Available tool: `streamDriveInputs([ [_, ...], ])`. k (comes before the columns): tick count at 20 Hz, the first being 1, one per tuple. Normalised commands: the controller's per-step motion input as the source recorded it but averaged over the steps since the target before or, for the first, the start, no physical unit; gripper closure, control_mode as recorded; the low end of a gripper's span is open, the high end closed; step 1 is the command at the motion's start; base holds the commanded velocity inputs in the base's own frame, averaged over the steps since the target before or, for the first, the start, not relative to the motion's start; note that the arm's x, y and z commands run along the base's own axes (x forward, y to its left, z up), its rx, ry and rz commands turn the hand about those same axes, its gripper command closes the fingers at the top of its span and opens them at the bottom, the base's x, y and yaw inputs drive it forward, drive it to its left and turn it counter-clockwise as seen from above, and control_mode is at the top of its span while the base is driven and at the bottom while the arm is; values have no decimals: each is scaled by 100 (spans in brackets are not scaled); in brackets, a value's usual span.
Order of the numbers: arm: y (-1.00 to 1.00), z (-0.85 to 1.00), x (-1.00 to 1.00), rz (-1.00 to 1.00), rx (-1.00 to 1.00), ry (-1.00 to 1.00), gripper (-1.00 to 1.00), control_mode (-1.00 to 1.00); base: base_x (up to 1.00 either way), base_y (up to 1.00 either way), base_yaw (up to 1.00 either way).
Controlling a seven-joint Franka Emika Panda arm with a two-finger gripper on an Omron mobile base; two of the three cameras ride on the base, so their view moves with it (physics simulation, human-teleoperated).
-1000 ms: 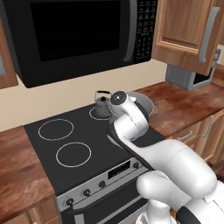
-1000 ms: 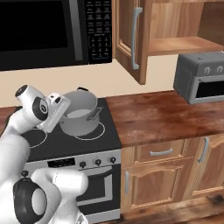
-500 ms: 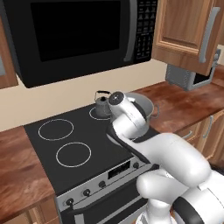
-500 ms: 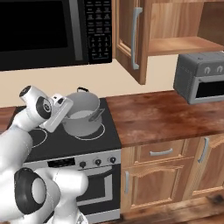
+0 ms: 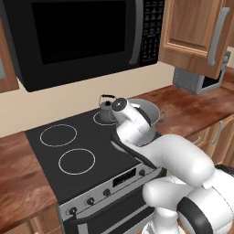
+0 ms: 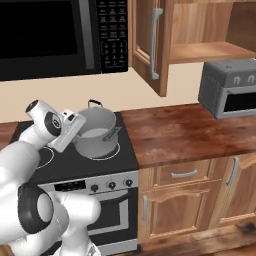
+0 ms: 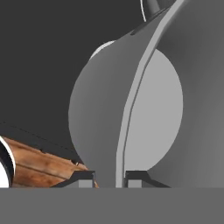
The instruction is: Pick the kettle from the cabinet and place it on a stove burner. Then pick the pot from the counter and place it on another stove burner. Finally, turn both burners on.
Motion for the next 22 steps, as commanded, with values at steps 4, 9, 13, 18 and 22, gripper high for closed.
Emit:
streamDriveInputs([
  [4,0,-15,14,-2,0,0,100,-100,0,0,0],
  [9,0,-14,16,-1,0,0,100,-100,0,0,0],
  [13,0,-8,20,0,0,0,100,-100,0,0,0],
  [18,0,-7,16,0,0,0,100,-100,0,0,0],
  [22,0,-10,7,0,0,0,100,-100,0,0,0],
])
